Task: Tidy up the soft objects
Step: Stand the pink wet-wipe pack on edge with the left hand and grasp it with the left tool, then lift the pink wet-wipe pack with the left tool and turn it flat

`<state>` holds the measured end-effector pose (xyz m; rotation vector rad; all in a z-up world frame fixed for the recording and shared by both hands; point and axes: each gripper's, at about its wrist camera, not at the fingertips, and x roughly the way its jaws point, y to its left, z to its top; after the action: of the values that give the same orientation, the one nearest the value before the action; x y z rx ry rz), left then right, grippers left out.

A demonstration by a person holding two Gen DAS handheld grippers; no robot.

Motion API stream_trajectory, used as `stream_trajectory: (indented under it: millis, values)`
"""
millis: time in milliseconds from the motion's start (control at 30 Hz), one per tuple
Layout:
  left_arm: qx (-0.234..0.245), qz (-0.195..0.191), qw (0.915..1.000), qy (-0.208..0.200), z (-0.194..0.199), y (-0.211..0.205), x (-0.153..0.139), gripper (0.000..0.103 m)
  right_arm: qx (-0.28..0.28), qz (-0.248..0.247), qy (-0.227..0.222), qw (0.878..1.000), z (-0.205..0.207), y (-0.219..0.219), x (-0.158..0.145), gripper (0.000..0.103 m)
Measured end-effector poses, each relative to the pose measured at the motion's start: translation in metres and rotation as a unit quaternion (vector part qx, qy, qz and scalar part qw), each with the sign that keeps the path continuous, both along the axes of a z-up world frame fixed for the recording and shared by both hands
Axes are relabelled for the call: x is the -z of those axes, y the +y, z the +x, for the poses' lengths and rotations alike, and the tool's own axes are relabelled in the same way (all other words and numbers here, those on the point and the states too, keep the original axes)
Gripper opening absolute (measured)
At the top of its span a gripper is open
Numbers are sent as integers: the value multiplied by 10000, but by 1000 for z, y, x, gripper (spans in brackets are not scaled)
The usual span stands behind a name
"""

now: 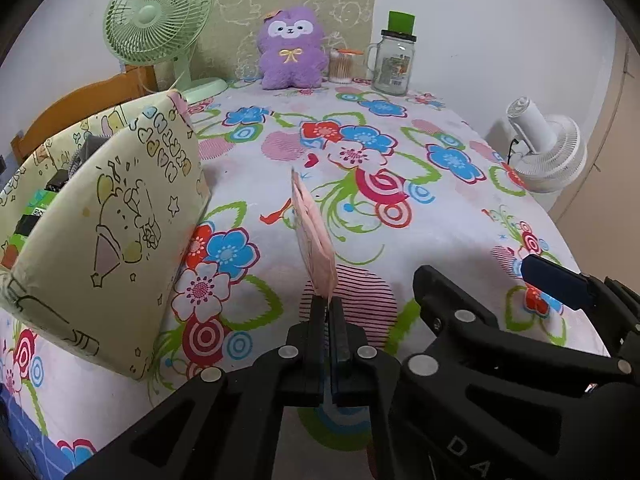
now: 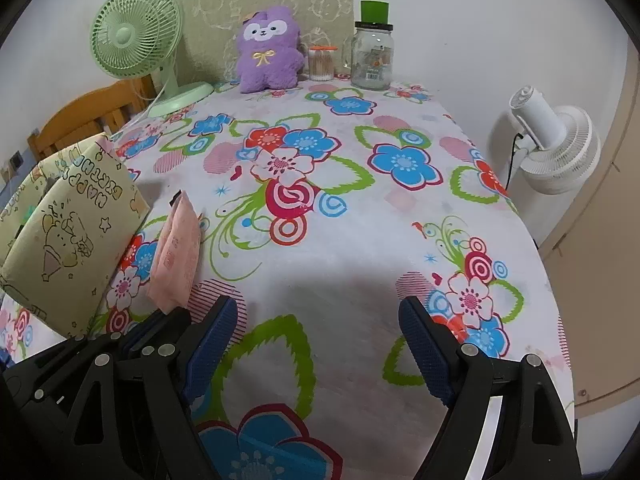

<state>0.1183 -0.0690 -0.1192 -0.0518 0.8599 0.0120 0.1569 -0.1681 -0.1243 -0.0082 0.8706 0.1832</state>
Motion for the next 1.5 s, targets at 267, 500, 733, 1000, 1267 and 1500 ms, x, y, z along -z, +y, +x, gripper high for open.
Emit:
stream_trajectory:
  millis: [267, 500, 733, 1000, 1267, 1500]
  values:
    - [132, 53, 9998, -144, -12, -8, -11, 0, 82, 49, -99, 9999, -11, -7, -8, 85]
    - [210, 83, 9993, -285, -22, -13, -22, 0, 148, 114, -250, 9995, -25, -13, -19, 85]
    - [212, 48, 9995, -222, -31, -10, -20, 0, 108, 88, -335, 9993, -37, -12, -23, 85]
    - [205, 39, 9998, -33, -35, -5, -9, 0, -15, 20, -218, 9998, -40, -5, -13, 85]
    - [184, 11, 9998, 122, -34, 1, 0, 0, -157, -54, -81, 9998, -29, 3, -4, 85]
    - [162, 112, 9995, 229, -29, 6, 4, 22, -294, -122, 85, 9995, -18, 11, 4, 86]
